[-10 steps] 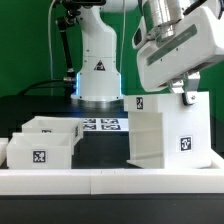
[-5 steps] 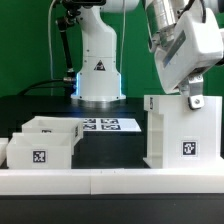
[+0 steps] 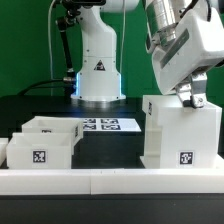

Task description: Assemble drawer

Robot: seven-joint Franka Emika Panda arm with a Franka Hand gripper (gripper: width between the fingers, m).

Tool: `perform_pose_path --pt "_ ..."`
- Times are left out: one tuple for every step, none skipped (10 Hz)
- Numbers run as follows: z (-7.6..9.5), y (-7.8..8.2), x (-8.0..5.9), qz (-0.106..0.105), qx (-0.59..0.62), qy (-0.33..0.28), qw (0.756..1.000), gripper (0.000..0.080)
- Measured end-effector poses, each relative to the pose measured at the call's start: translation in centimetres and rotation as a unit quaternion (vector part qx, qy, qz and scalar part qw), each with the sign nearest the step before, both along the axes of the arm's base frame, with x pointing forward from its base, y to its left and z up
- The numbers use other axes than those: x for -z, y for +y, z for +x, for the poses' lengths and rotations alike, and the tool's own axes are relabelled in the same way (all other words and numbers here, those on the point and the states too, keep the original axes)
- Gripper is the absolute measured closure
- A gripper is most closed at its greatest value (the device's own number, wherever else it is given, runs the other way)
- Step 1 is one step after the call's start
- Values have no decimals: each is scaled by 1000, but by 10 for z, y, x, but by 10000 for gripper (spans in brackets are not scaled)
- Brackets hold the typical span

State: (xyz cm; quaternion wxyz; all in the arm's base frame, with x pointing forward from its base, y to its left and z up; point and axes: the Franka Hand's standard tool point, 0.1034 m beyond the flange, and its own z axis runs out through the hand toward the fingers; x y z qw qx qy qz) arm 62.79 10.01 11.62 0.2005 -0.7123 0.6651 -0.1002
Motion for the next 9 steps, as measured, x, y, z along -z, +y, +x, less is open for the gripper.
perform_pose_path --pt "0 0 0 -5 -13 -2 1000 351" --pt "1 0 -1 -13 -29 -5 999 351" --pt "2 -1 -5 -21 -48 -12 999 191" --pt "4 -3 -14 -33 -74 -22 996 159" --pt "4 -2 -23 -40 -92 -30 995 159" --pt "2 -2 -31 -49 -122 -35 991 151" --pt "1 -8 -40 -67 -157 -46 984 151" --pt "0 -16 -46 -73 -160 -52 983 151" --pt "-2 -12 -46 -59 -127 -49 989 151"
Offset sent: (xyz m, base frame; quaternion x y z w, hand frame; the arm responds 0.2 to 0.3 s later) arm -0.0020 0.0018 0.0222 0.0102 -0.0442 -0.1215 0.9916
